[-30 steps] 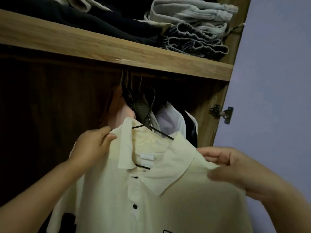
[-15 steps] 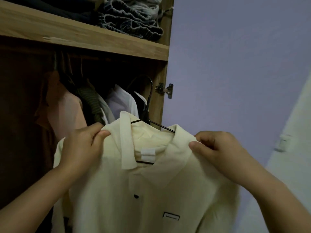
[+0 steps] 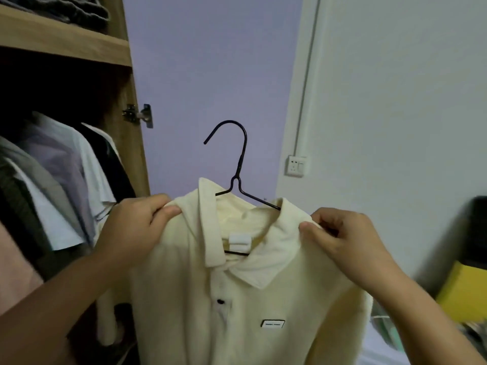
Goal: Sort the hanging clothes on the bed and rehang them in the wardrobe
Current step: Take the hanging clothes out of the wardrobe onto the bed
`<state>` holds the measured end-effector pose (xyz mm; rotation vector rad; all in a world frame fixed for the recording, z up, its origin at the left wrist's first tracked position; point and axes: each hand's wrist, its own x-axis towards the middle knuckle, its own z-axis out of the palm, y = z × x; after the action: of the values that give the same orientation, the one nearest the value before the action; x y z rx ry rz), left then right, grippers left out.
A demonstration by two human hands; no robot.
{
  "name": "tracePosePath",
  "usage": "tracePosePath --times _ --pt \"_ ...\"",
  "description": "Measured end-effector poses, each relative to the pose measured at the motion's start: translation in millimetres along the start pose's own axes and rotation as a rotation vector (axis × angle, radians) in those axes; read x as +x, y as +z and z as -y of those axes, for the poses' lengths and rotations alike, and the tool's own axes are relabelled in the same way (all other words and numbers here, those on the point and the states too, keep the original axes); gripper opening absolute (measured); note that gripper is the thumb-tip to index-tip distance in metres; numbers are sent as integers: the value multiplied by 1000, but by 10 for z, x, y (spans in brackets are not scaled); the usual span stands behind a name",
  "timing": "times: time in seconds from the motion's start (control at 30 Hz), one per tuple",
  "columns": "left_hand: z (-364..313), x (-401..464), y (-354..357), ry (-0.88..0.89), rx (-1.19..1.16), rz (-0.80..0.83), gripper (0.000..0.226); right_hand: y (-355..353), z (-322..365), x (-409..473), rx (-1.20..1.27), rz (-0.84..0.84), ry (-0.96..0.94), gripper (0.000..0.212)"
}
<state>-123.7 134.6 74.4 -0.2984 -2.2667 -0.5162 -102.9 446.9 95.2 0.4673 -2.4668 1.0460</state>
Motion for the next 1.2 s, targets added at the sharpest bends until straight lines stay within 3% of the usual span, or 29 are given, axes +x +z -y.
tracePosePath --times 0.23,0.67,0.93,1.03,1.2 --pt "-974 71 636 49 -203 59 61 -875 -460 -625 -152 -82 147 28" --pt "-3533 -240 1776 202 -559 203 59 -2711 -1170 -2246 -465 -301 521 32" --pt "-4561 -328 2229 325 -752 395 35 -3129 -1125 -2967 -606 -508 789 38" --pt "-4877 -333 2316 442 -850 454 44 -3133 -1019 -3180 -661 -591 899 36" --pt "-5273 -339 2413 608 -955 560 40 -3026 -741 -3426 -702 -751 1072 30"
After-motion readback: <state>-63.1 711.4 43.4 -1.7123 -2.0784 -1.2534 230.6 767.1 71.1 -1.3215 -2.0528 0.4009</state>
